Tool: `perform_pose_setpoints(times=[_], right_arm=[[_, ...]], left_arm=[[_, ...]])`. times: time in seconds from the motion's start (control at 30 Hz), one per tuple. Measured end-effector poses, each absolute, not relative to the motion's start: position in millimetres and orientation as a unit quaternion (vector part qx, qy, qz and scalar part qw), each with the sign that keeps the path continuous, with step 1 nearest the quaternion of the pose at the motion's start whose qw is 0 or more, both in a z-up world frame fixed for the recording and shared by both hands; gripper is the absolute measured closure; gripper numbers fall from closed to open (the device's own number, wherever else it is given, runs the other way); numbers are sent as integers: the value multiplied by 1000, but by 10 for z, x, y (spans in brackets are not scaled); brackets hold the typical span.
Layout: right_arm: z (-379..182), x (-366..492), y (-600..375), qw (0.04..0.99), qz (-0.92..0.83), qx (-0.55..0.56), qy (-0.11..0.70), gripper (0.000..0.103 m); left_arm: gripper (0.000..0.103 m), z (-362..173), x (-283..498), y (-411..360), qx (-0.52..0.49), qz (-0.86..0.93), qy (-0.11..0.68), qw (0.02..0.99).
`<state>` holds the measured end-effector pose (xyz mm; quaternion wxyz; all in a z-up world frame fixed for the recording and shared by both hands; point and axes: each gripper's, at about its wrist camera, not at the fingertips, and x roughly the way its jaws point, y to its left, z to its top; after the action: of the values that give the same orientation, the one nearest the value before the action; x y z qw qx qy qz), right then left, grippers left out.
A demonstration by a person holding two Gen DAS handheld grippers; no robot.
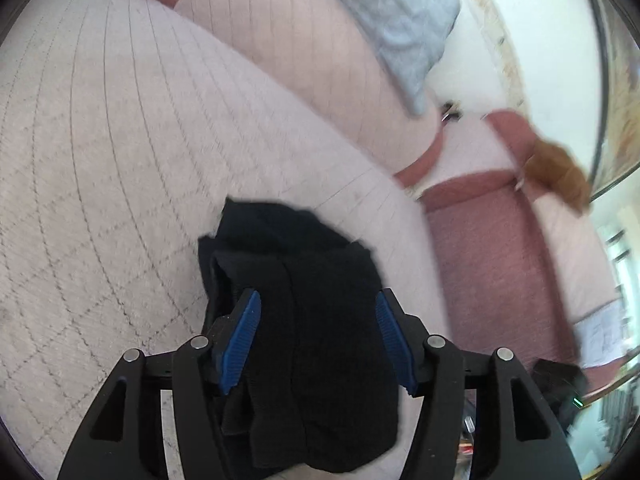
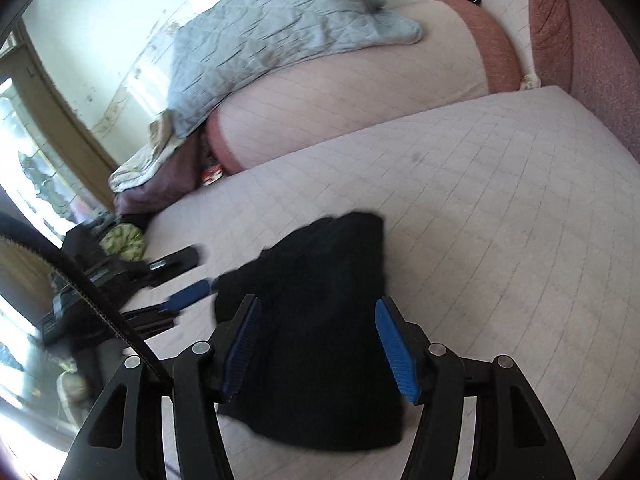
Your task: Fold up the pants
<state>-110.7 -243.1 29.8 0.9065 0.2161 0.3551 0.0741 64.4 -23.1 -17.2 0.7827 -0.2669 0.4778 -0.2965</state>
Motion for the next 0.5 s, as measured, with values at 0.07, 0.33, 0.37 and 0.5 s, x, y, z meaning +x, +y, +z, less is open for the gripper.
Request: perform_pose_setpoints(times=[0.07, 0.33, 0.37, 0.5], right_arm=[[143, -1152, -2350, 899, 79, 208, 377, 38], [83, -1305, -2246, 899, 63, 170, 398, 37], [144, -1393, -2246, 904, 62, 162, 391, 36], [233, -1739, -2257, 919, 43, 135, 368, 33]], left_arm=[[45, -304, 679, -349, -231, -267, 501, 790], [42, -133, 579, -286, -216, -254, 486, 808], [42, -71, 530, -279, -206, -249, 477, 818], [40, 164, 201, -263, -128, -211, 422, 872]])
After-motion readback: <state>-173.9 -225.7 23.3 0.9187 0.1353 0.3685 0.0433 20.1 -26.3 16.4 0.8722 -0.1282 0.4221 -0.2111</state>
